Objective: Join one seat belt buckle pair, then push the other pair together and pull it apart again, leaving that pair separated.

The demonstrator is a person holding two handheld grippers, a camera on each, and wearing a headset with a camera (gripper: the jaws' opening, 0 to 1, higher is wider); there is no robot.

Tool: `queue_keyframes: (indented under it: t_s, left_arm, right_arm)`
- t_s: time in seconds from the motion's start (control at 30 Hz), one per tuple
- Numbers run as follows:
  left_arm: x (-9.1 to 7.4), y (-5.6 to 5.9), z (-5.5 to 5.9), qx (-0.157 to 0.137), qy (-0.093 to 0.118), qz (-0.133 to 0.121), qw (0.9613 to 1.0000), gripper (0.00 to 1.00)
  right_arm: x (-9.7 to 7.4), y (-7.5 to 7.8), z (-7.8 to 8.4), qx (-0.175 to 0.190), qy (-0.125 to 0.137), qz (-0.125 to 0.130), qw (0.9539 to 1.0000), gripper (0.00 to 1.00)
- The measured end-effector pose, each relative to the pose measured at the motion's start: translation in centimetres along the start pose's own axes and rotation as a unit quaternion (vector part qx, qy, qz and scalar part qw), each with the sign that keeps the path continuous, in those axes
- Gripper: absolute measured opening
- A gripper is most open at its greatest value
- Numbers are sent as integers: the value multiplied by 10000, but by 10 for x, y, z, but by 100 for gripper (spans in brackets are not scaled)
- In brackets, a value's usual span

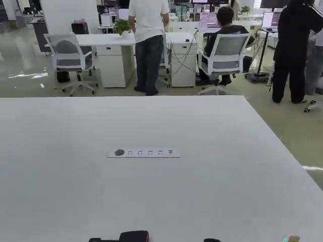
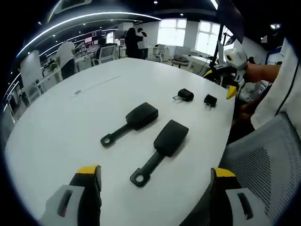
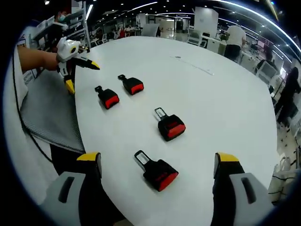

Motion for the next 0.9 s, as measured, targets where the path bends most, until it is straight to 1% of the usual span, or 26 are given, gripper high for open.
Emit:
queue_keyframes:
  t_s: [0.03,0.1,0.2,0.27,0.3,0.37,0.4,0.43,0.47,0.53,0.67,0.77,0.83,0.9]
  left_arm:
    - [0,-1,1,59,-19,-23,10000,99]
    - [0,-1,2,101,-43,-70,9999,100]
    - [0,-1,3,109,-40,-84,9999,100]
    - [-2,-1,3,65,-23,-83,9999,100]
    - [-4,-2,4,51,-13,-84,10000,100]
    - [-6,-9,8,-58,-10,-194,9998,100]
    - [-8,-8,8,-122,-9,-229,9997,100]
    - [-9,-8,9,-105,-13,-242,9997,100]
    - [-10,-10,11,-41,-55,-269,9996,100]
    - [-12,-11,13,88,-129,-262,9995,99]
    - [-14,-13,13,99,-124,-270,9995,98]
    - [-15,-11,11,197,-135,-269,9994,97]
    - [-15,-15,11,157,-170,-317,9992,97]
    - [-15,-15,11,177,-227,-305,9991,92]
  right_arm:
    - [1,-1,1,-18,-51,16,10000,96]
    - [1,-1,2,-30,-50,-16,10000,96]
    - [2,-3,3,-31,-58,-18,10000,96]
    - [3,-2,4,-20,-48,-14,10000,95]
    - [4,-3,5,45,-13,-38,10000,95]
    - [4,-2,6,101,0,-44,9999,95]
    - [4,-1,7,102,-1,-42,9999,95]
    - [2,-2,6,143,26,-58,9999,95]
    - [1,-2,6,164,60,-65,9998,95]
    - [2,-1,7,152,54,-49,9999,94]
    - [1,-1,8,130,16,-29,9999,94]
    - [0,-2,7,105,34,-26,9999,93]
    - [0,-3,6,79,25,-20,10000,93]
    - [0,-4,6,62,14,-36,10000,92]
Point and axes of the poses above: the centre of the closed fingertips' face, and the gripper's own axes: x roughly forward along the fingers, y roughly to its right, z roughly out of its underside, the point moved 6 cm from there along -x, roughly backward along the fingers, and after that the axes turned 9 degrees about -z, right-handed, at the moved point
